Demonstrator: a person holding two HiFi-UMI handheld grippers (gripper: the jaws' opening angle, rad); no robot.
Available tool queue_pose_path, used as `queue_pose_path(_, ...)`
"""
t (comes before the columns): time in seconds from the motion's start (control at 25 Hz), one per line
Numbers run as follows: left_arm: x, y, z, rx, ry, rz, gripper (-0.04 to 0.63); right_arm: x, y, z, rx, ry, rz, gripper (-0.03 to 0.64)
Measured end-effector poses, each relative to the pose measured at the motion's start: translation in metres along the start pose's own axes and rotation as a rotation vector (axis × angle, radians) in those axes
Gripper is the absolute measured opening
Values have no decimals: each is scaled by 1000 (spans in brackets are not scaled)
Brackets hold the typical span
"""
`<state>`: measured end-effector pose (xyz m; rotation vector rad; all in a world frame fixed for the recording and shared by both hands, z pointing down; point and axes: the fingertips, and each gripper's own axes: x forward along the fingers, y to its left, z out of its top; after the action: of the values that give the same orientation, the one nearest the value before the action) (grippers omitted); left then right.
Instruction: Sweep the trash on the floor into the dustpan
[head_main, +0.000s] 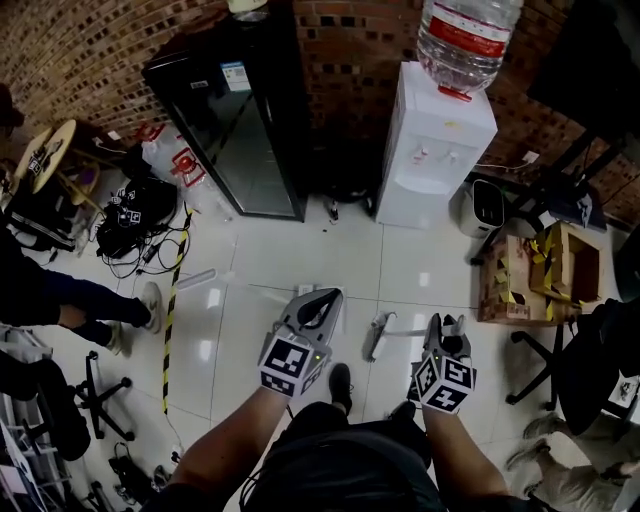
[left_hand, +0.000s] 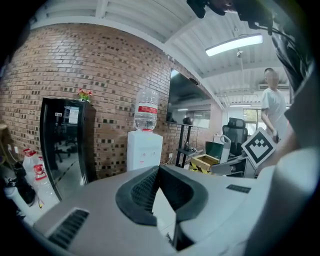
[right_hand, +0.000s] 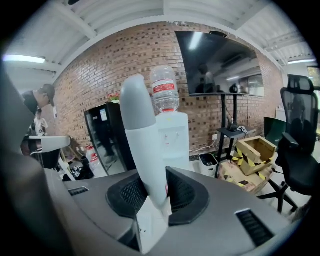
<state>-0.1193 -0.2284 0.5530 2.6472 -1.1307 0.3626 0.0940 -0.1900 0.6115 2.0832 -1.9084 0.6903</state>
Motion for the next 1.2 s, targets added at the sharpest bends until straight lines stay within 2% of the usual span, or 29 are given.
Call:
queue_pose_path(0.2, -20, 18, -1, -6, -13, 44, 14, 20, 46, 1, 4, 8, 66, 100)
queue_pose_path(0.36, -34, 37, -4, -21, -13, 86, 14, 36, 80, 6, -34, -2, 127, 100)
queue_pose_path(0.52, -38, 46, -11, -44, -11, 109, 14, 53, 93, 12, -46, -8, 144, 100)
queue_pose_path(0.72, -35, 51, -11, -52, -17, 135, 14, 70, 98, 20, -64, -20, 164, 100)
queue_pose_path(0.96, -45, 65, -15, -75, -29, 156, 14, 85, 101, 26, -94, -21, 136, 97)
queue_pose_path(1.2, -44, 66, -10, -95, -22, 153, 14, 71, 44, 45, -46, -44, 59, 94)
